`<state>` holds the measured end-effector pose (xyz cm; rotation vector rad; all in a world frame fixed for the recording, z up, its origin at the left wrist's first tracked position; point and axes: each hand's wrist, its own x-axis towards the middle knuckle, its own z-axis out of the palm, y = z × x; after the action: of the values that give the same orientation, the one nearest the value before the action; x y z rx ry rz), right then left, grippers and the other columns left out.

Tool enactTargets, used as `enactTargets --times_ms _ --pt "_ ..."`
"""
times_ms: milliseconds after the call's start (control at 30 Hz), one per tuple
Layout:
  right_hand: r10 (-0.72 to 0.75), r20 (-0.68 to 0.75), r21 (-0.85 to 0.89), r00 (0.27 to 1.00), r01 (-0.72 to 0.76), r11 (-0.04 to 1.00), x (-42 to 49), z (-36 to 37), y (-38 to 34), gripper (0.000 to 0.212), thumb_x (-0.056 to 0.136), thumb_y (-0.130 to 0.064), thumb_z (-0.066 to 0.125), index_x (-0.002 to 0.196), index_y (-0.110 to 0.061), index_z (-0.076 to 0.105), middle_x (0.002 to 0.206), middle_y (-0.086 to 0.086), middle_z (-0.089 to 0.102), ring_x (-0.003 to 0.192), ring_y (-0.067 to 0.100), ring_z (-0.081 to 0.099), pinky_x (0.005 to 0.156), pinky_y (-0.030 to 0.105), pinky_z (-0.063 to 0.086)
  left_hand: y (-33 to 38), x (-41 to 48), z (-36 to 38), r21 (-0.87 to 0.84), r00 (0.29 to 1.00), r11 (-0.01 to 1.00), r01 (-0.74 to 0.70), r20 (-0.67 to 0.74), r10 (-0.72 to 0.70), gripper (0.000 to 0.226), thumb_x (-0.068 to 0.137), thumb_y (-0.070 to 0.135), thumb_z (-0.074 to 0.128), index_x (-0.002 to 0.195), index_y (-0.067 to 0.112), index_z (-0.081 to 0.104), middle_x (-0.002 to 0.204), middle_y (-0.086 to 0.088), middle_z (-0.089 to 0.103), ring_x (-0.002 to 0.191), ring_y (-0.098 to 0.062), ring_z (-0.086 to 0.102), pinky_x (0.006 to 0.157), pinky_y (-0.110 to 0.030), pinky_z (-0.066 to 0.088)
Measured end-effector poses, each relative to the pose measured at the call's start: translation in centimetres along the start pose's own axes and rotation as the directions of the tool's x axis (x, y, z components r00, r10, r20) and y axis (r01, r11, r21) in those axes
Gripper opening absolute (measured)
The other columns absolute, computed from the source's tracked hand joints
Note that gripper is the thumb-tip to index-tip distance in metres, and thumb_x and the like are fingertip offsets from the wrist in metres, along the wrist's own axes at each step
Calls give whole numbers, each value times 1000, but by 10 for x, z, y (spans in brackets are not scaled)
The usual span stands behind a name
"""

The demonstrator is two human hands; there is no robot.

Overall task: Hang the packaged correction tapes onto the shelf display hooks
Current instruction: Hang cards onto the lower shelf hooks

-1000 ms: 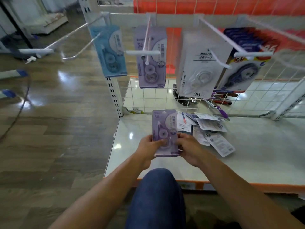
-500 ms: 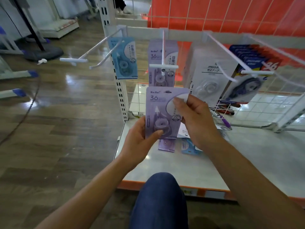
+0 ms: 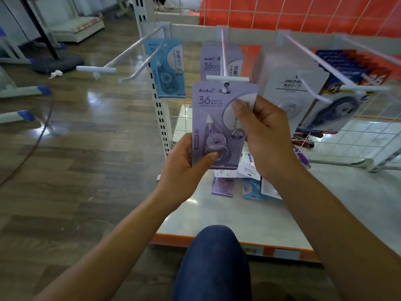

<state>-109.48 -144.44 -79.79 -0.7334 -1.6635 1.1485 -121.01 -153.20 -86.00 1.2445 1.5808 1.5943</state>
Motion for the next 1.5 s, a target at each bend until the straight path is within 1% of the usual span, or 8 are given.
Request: enactTargets --times_ms 267,467,733,900,1067,1200,1367,1500 --pt "72 -115 -129 991 -87 988 48 14 22 29 92 -28 58 68 -10 56 56 -6 43 57 8 38 59 26 32 -18 52 2 124 998 992 -2 -58 9 31 75 47 69 101 34 57 103 -2 70 98 -23 67 87 -50 54" --pt "38 -178 -278 983 -87 957 101 26 42 28 94 -29 52 73 -11 58 66 0 52 68 19 54 64 26 39 -38 119 5 347 999 937 -37 22 32 25 93 40 56 96 15 56 81 8 61 75 -16 61 65 -29 50" --pt "114 3 -384 994 -104 917 82 19 104 35 101 -45 36 95 -15 52 67 -10 48 61 0 49 56 15 33 -95 129 21 312 989 938 148 -70 -133 40 95 46 50 117 13 50 90 2 63 91 -21 65 76 -33 53" --pt "371 106 -569 922 -250 783 31 -11 193 31 97 -36 48 112 -11 58 105 2 65 99 19 59 80 24 38 -151 109 55 634 948 743 212 50 -313 43 93 34 61 128 11 51 102 -1 63 97 -19 61 87 -35 51" --pt "693 109 -797 713 -354 490 -19 -55 272 36 94 -16 45 129 -11 51 132 16 55 120 34 51 94 35 42 -200 84 107 823 821 563 -71 369 -435 22 90 18 57 105 6 67 116 -15 66 106 -33 60 89 -34 49" --pt "773 213 -858 598 -264 440 -53 -74 315 48 92 -15 41 139 -15 38 147 10 37 135 28 35 109 39 33 -238 66 139 872 742 422 -249 452 -496 45 88 31 61 128 11 54 132 -9 55 126 -28 46 111 -43 31" --pt "782 202 -915 590 -171 366 -73 -78 328 65 96 -26 39 152 -14 9 161 5 6 147 22 6 118 45 18 -250 46 146 907 665 342 -245 414 -622 80 90 36 58 152 13 13 161 -2 6 148 -28 -7 115 -55 16" --pt "713 173 -942 679 -97 321 -85 -70 312 57 92 -20 45 145 -11 26 149 10 33 136 27 31 110 42 30 -251 31 147 913 710 308 -268 403 -577 57 90 40 56 140 17 39 148 -2 37 138 -26 34 105 -48 35"
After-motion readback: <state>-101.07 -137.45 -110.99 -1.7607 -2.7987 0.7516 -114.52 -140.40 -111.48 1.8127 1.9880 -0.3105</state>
